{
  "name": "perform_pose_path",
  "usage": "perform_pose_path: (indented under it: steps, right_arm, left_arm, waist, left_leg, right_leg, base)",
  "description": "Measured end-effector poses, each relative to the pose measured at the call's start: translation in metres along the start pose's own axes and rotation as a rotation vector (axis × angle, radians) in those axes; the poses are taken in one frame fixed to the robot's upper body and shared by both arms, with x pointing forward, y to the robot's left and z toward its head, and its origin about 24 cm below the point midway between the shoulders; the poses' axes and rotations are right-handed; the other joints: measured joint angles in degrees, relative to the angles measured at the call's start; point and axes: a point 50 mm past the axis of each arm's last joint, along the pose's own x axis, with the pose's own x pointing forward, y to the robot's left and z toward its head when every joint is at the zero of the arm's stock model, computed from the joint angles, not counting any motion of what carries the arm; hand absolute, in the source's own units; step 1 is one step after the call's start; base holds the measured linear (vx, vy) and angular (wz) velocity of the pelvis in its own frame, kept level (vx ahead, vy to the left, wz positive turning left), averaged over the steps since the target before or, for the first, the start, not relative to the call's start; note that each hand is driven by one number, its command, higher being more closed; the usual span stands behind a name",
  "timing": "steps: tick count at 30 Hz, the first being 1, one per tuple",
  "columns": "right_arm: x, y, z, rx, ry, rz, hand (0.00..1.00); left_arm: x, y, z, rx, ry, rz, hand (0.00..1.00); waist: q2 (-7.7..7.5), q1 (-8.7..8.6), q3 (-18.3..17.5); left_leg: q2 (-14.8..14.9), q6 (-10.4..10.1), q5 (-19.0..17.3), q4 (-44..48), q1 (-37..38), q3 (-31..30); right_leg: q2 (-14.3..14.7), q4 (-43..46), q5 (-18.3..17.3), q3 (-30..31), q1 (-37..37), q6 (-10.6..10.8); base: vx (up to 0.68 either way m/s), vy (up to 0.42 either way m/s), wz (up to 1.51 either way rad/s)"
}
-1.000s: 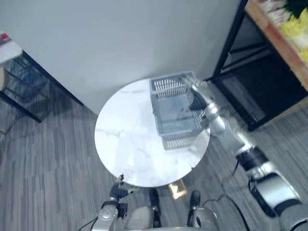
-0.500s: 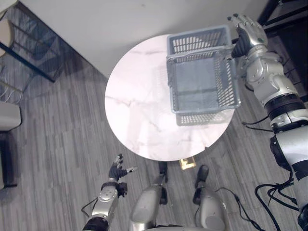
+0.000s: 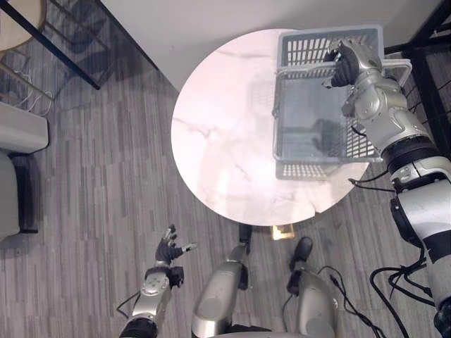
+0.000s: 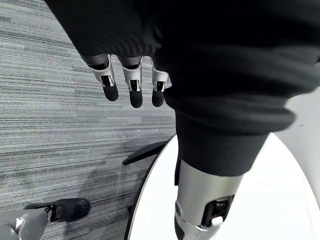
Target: Pick vegetable in the basket
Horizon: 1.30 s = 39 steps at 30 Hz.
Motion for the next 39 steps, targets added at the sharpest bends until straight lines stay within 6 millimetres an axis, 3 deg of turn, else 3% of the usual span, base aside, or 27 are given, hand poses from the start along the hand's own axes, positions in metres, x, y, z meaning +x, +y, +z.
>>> perform_pose_path:
  steps: [2, 7, 10, 14, 22, 28, 31, 35, 38, 39]
  right_arm:
    - [-0.007, 0.007, -0.004, -0.003, -0.003, 0.016, 1.0]
    - [-0.033, 0.029, -0.016, 0.119, 0.016, 0.028, 1.0]
    - [-0.063, 0.05, -0.031, 0.235, 0.071, 0.036, 1.0]
    - [-0.114, 0.085, -0.038, 0.458, 0.156, 0.049, 1.0]
    - [-0.214, 0.11, -0.062, 0.796, 0.439, -0.043, 1.0]
    - [-0.266, 0.125, -0.071, 0.997, 0.63, -0.078, 1.0]
    - [-0.277, 0.133, -0.068, 1.074, 0.666, -0.067, 1.0]
    - [-0.277, 0.139, -0.061, 1.125, 0.679, -0.081, 1.0]
    - [-0.279, 0.147, -0.053, 1.17, 0.699, -0.097, 1.0]
    - [-0.28, 0.147, -0.053, 1.174, 0.71, -0.107, 1.0]
  left_arm:
    - [0.0, 0.0, -0.001, 0.001, 0.004, 0.0, 0.0]
    - [0.0, 0.003, -0.003, 0.009, 0.017, 0.013, 0.0]
    - [-0.002, 0.002, -0.007, 0.031, 0.04, 0.008, 0.0]
    - [-0.006, 0.003, -0.012, 0.02, 0.056, 0.016, 0.0]
    - [-0.021, 0.007, -0.018, -0.03, 0.052, 0.053, 0.0]
    - [-0.033, 0.012, -0.024, -0.036, 0.058, 0.062, 0.0]
    - [-0.037, 0.015, -0.025, -0.041, 0.055, 0.072, 0.0]
    - [-0.038, 0.021, -0.021, -0.051, 0.038, 0.096, 0.0]
    - [-0.034, 0.029, -0.008, -0.053, -0.018, 0.121, 0.0]
    - [-0.031, 0.031, -0.001, -0.057, -0.04, 0.127, 0.0]
  waist:
    - [-0.2, -0.24, 0.0]
    - [-2.71, -1.8, -0.5]
    - [-4.29, -2.75, -1.3]
    - [-6.38, -5.67, -3.9]
    - [-7.95, -8.75, -10.8]
    - [-8.66, -10.34, -14.0]
    - [-9.16, -10.5, -14.4]
    - [-9.92, -9.97, -14.1]
    - [-12.33, -9.56, -12.6]
    - [-12.99, -9.48, -12.2]
  left_leg:
    - [0.2, 0.0, 0.0, 0.0, 1.1, 0.5]
    - [0.8, 0.0, -0.1, -0.1, 2.6, 1.4]
    - [0.8, -0.3, -0.3, -0.1, 4.4, 2.1]
    - [1.1, -0.9, -0.8, -0.1, 5.6, 2.4]
    - [1.5, -1.1, -3.0, -0.1, 9.8, 5.1]
    - [1.7, -1.2, -4.8, -0.1, 13.5, 8.2]
    - [1.8, -1.5, -5.6, -0.1, 14.7, 10.3]
    - [2.4, -1.3, -6.1, -0.1, 15.2, 15.8]
    - [3.0, -0.1, -8.8, 6.8, 11.7, 18.2]
    - [4.3, 1.1, -9.8, 10.9, 9.0, 18.4]
  right_leg:
    - [0.0, -0.1, 0.0, 0.4, 0.9, 0.0]
    - [0.6, -0.2, 0.0, 1.7, 1.8, 0.1]
    - [1.0, -0.7, 0.0, 2.3, 3.4, 0.1]
    - [1.2, -2.7, 0.2, 2.6, 5.3, 0.4]
    - [2.1, -5.4, 0.6, 5.0, 9.2, 1.2]
    - [2.4, -6.2, 0.6, 8.0, 11.7, 1.2]
    - [2.9, -6.2, 0.6, 10.3, 11.6, 1.3]
    - [3.8, -6.0, 2.5, 15.7, 9.2, 1.0]
    - [3.4, -2.5, 2.7, 18.1, 5.9, 1.3]
    - [3.6, -1.9, 3.3, 19.4, 4.8, 3.0]
  base:
    - [0.01, -0.018, -0.09]
    - [0.0, -0.021, -0.1]
    - [0.01, -0.014, -0.1]
    - [0.04, -0.004, -0.05]
    - [0.06, -0.007, -0.16]
    - [0.05, 0.003, -0.25]
    - [0.02, 0.007, -0.43]
    - [-0.02, 0.007, -0.67]
    - [-0.04, 0.01, -0.46]
    - [-0.1, 0.011, -0.34]
